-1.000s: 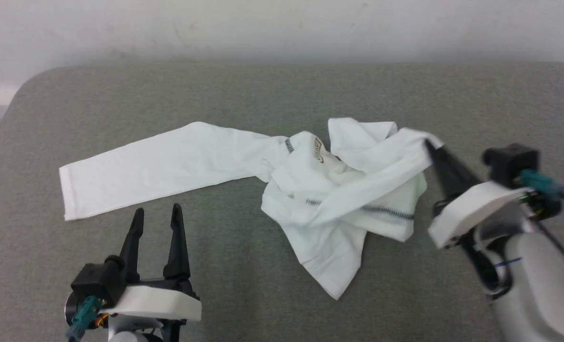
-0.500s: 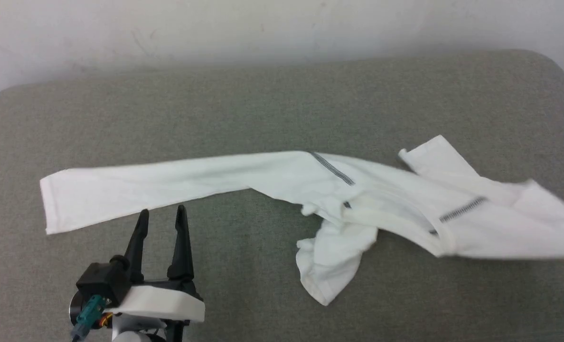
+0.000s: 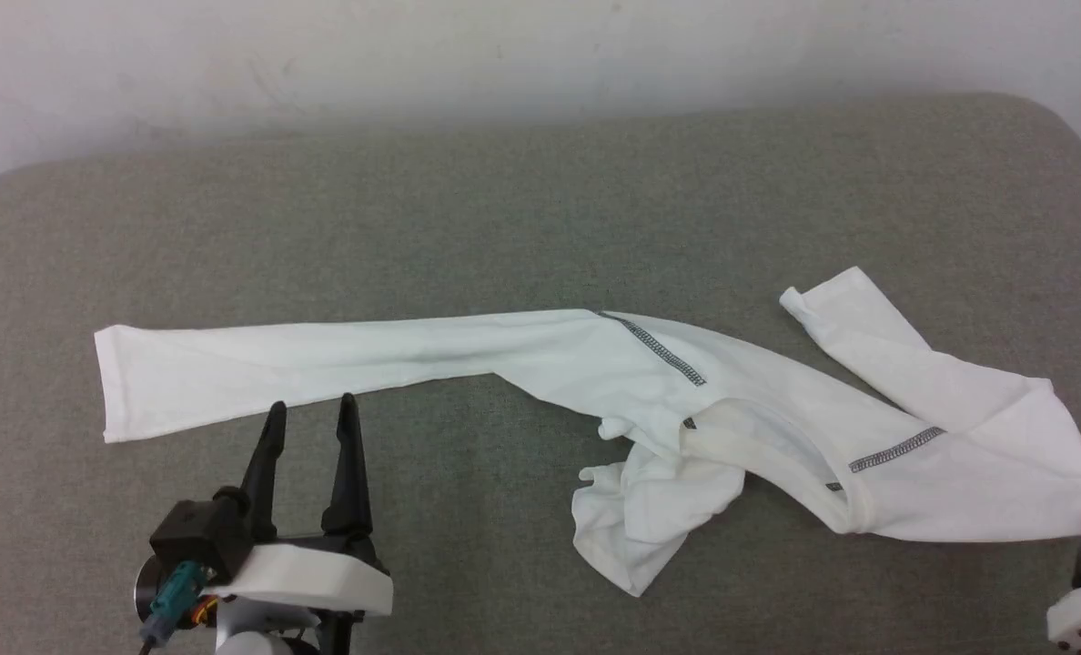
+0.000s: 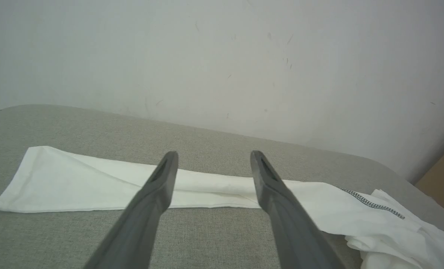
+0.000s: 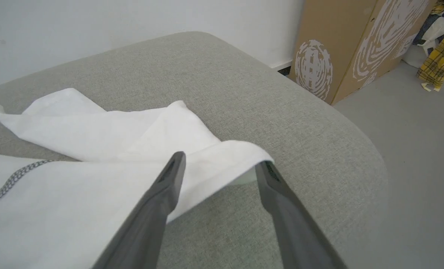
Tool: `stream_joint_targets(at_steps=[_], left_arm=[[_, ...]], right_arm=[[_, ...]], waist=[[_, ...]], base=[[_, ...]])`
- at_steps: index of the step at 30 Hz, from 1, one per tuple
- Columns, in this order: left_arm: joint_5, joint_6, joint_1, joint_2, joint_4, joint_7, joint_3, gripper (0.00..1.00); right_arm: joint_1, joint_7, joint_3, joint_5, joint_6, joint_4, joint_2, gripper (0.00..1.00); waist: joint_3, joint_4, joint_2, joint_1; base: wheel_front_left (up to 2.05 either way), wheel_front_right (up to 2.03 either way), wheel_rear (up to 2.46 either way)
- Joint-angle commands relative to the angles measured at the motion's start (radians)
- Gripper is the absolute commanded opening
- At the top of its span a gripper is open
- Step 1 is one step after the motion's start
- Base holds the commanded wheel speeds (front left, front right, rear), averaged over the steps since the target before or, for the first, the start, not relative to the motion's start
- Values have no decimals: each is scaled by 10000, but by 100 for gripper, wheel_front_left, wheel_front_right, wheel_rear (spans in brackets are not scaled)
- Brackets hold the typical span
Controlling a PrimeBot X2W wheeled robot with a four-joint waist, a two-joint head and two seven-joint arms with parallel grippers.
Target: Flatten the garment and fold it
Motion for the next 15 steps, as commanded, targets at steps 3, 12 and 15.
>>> stream_joint_targets(at_steps=[3, 12, 15], left_arm=[[96, -19, 26, -1, 99, -47, 15, 100], [226, -3, 264, -1, 398, -47, -11, 100], [292, -67, 179, -1, 534, -47, -62, 100]], right_arm=[[232, -418, -191, -200, -21, -483, -8, 100], [1178, -604, 368, -502, -21, -2876, 293, 100], [1515, -609, 1454, -361, -21, -3667, 322, 100]], waist=[[-203, -37, -1, 1], [-612, -401, -1, 1], [-674, -535, -1, 1]], base=[[0, 0, 0], [0, 0, 0], [0, 0, 0]])
